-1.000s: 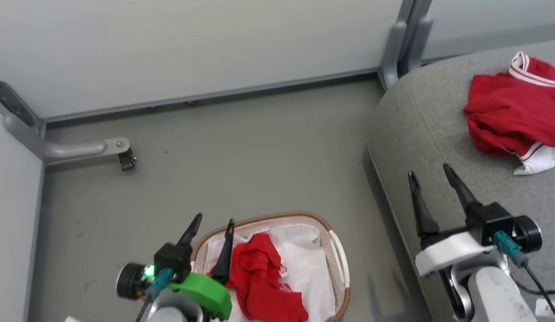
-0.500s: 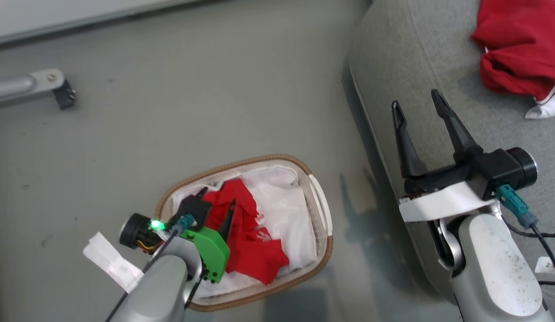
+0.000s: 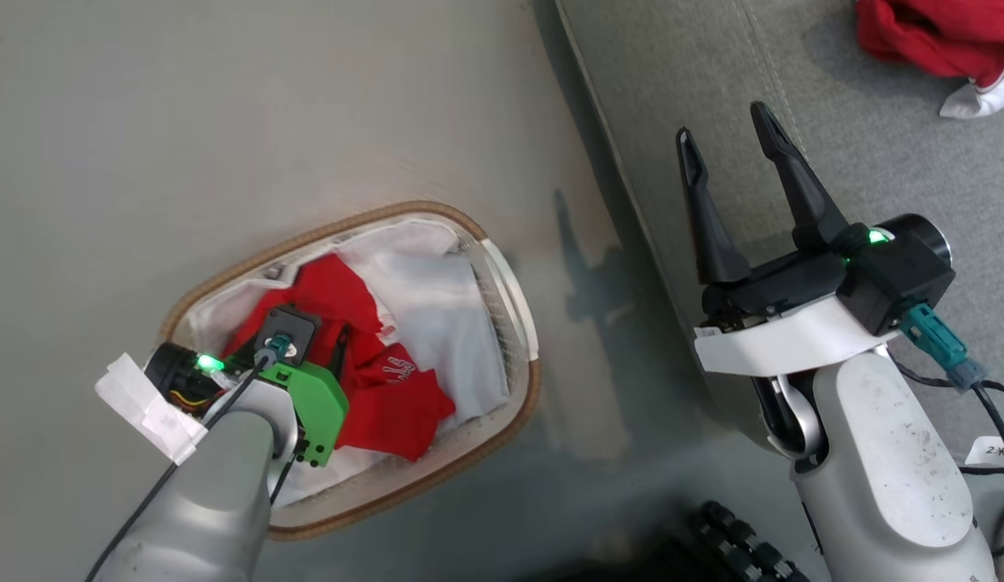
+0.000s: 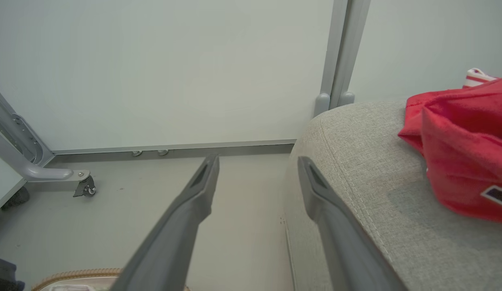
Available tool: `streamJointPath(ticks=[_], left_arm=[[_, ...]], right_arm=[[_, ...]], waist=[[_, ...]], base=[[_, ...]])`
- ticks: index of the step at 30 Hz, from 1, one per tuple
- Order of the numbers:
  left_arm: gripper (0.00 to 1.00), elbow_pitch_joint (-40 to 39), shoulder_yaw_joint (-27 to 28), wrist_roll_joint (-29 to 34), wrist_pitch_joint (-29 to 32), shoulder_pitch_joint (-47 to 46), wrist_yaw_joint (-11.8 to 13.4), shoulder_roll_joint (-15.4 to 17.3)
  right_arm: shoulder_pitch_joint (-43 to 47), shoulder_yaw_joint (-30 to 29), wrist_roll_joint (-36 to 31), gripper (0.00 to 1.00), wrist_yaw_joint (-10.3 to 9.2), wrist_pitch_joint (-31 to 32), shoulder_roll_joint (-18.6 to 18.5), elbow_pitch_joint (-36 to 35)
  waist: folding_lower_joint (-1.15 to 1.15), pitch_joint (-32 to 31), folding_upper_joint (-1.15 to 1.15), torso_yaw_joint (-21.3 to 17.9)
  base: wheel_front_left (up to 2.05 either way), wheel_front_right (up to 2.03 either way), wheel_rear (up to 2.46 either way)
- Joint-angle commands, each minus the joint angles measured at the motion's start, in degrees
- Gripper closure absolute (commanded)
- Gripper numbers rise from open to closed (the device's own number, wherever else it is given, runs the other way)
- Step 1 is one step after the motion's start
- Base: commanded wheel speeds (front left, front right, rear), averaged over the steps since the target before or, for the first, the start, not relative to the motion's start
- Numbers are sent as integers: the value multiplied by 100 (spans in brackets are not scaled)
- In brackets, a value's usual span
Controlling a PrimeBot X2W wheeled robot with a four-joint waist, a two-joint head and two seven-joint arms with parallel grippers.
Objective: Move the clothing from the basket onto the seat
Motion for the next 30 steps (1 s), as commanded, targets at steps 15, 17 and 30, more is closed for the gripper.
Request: streamJointPath(ticks=[15, 17, 30], left_arm=[[0, 711, -120, 29, 401, -257, 444, 62], [13, 745, -184, 89, 448, -199, 480, 109], [100, 822, -368, 30, 190, 349, 458, 113]], right_arm=[[-240, 108, 112, 0, -8, -28, -7, 9], [-260, 112, 103, 0, -8, -28, -7, 18], [-124, 123, -24, 0, -8, -28, -8, 190]], waist=[[-1, 758, 0, -595], [-1, 756, 0, -589], [-1, 255, 0, -366]], base=[[0, 0, 0], [0, 0, 0], [0, 0, 0]])
